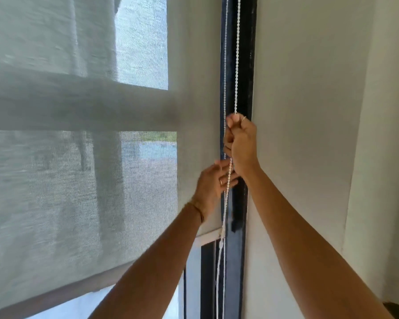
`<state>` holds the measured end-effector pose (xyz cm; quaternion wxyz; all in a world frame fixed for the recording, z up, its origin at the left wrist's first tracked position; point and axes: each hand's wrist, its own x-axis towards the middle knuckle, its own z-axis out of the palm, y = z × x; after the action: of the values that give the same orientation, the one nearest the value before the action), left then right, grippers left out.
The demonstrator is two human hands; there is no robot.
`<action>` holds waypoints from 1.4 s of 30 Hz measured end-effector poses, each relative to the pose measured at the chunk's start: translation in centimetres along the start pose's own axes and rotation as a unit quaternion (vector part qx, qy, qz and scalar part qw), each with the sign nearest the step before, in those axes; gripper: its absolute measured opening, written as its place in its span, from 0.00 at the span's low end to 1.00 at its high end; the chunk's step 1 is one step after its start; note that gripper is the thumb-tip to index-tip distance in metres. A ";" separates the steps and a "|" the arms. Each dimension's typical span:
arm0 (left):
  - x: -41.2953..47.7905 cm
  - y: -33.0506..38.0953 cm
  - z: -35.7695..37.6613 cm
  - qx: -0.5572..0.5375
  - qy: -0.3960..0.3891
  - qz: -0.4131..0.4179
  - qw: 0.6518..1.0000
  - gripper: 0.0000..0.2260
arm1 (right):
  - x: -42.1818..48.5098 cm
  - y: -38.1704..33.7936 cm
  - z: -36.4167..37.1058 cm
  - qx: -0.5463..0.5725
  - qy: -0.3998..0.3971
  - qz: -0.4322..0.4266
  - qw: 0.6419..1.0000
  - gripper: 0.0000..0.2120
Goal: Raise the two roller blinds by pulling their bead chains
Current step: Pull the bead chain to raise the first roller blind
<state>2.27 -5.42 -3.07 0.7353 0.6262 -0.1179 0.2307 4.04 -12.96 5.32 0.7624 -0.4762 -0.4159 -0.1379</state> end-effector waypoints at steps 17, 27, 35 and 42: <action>5.8 14.5 7.6 -0.002 0.055 0.118 0.991 0.19 | -13.1 11.5 -4.6 -0.103 0.047 0.084 0.990 0.15; 3.4 8.0 6.6 0.017 0.116 0.224 0.968 0.17 | -16.4 13.9 -8.4 -0.044 -0.069 0.179 0.980 0.24; 1.9 1.0 4.2 0.012 0.134 0.186 0.973 0.18 | -5.4 6.4 -8.9 0.023 -0.032 0.128 0.991 0.34; 0.0 -4.7 3.1 0.040 0.130 0.130 0.982 0.18 | 4.7 -1.9 -4.2 -0.008 -0.084 0.042 0.996 0.24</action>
<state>4.95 -8.98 -6.54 0.6823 0.5994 -0.0921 0.4083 7.92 -16.64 9.28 0.7263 -0.5093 -0.4565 -0.0683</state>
